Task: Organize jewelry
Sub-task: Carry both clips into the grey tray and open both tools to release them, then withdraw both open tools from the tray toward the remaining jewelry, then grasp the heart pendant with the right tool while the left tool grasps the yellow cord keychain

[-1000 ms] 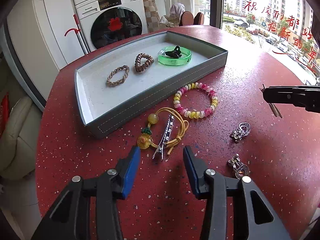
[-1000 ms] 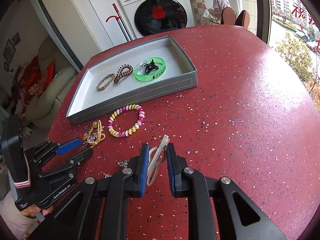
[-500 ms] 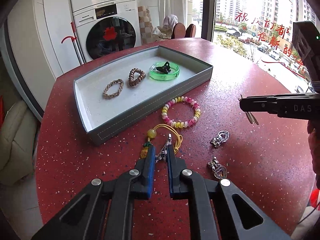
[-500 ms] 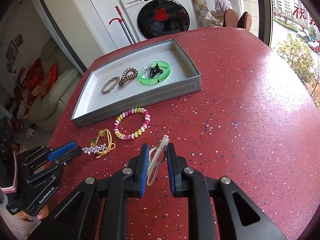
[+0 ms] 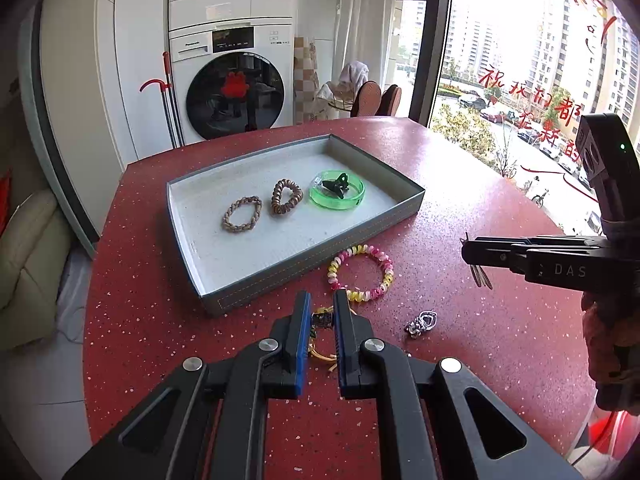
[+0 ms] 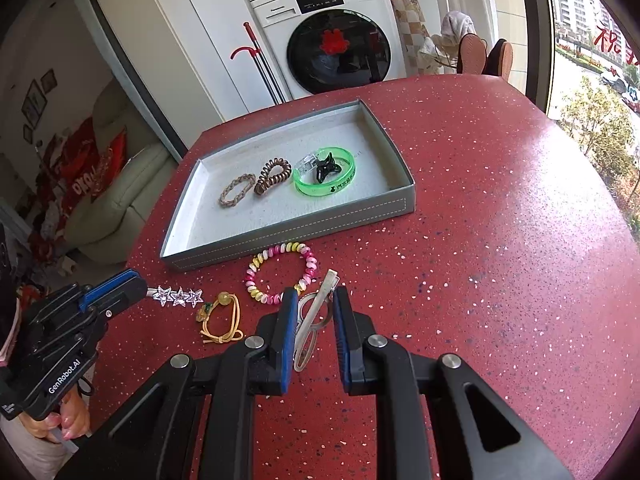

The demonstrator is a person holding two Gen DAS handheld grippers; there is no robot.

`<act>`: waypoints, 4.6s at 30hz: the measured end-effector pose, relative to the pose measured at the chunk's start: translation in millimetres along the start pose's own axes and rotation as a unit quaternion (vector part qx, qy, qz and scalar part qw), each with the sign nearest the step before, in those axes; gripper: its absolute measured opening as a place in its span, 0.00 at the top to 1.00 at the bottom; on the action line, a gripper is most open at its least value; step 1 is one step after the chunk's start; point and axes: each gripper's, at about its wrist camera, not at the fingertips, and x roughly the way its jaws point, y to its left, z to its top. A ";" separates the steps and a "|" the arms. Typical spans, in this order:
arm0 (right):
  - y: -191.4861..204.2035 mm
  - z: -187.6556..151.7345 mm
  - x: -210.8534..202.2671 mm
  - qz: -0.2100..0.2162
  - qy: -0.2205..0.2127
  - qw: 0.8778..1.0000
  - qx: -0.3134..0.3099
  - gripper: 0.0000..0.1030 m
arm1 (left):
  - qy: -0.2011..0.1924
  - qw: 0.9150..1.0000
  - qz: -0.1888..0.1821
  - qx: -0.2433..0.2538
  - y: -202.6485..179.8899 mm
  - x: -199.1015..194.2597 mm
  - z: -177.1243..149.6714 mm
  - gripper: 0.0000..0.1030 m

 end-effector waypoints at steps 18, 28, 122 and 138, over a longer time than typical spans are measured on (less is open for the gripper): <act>20.8 78.7 40.5 0.000 -0.001 0.999 -0.050 0.81 | -0.037 0.996 0.026 -0.081 42.0 30.1 55.3 0.72; 35.6 93.4 104.9 0.013 0.045 0.997 -0.062 0.81 | 0.000 0.995 0.036 -0.094 61.0 83.9 63.6 0.72; 35.4 5.3 -9.9 -0.015 -0.019 0.999 -0.025 0.16 | 0.001 0.983 0.162 -0.088 28.7 15.0 -1.2 0.00; 20.7 -49.2 32.9 -0.054 0.062 0.994 -0.073 0.19 | 0.073 0.990 0.118 -0.037 12.9 52.8 -48.2 0.00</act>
